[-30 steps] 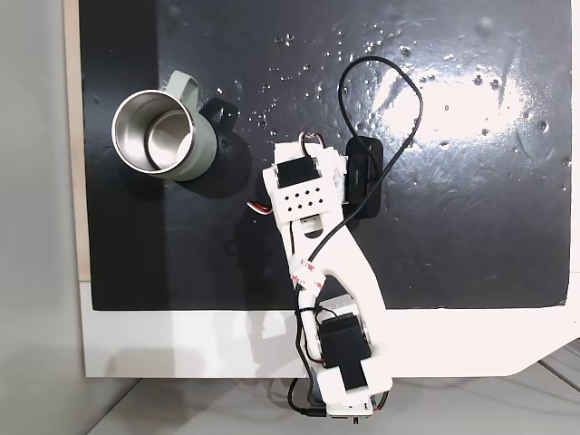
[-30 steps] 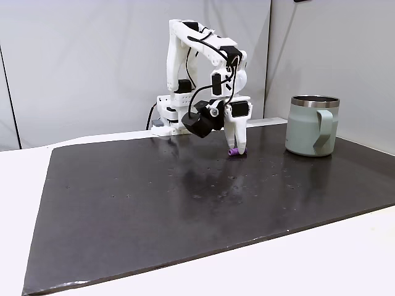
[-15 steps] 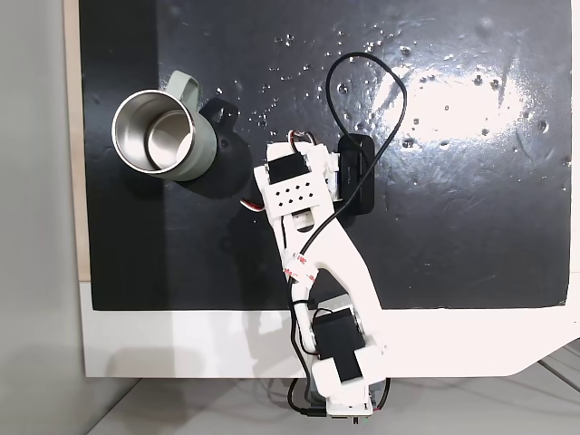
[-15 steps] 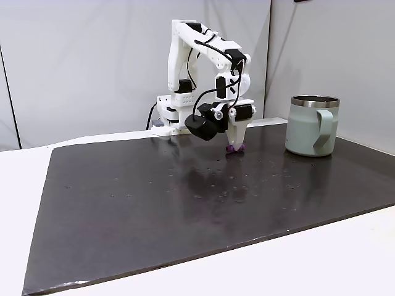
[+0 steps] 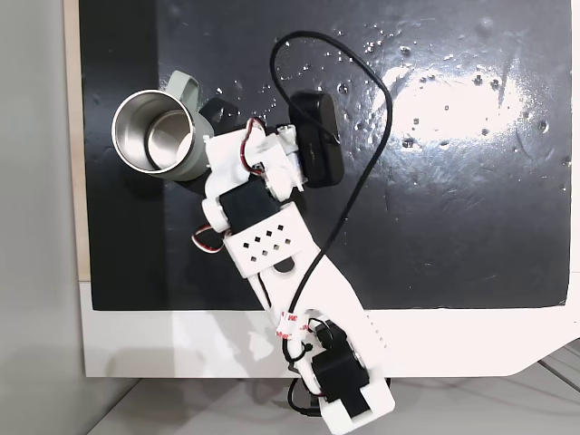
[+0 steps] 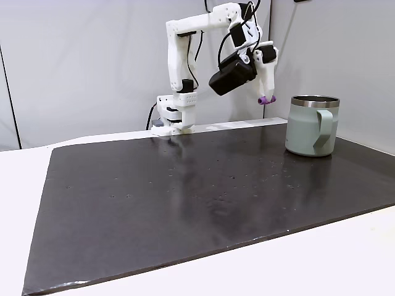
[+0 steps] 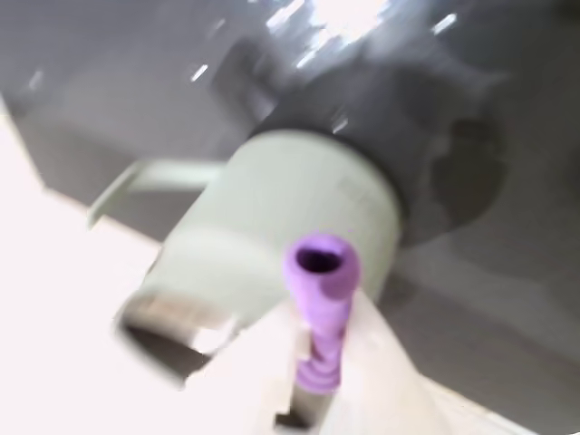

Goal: Grasp a pengrip and put it in the cup.

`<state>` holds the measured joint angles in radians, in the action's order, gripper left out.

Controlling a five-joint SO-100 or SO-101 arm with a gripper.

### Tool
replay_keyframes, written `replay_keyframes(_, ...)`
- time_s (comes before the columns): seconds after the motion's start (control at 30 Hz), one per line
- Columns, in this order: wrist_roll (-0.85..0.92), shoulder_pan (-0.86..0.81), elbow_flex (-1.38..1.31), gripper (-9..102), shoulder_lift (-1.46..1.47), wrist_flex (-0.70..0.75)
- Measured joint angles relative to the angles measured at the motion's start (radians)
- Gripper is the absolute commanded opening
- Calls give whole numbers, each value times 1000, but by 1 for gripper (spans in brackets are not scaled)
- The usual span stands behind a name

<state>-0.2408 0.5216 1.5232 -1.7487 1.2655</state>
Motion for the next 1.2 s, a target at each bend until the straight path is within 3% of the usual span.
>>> replay_keyframes(0.3,-18,94,-241,0,38,0)
replay_keyframes(0.73,-15,199,-534,0,310,0)
replay_keyframes(0.97,-8,196,-535,30,318,14)
replay_keyframes(1.2,12,198,-535,32,318,20)
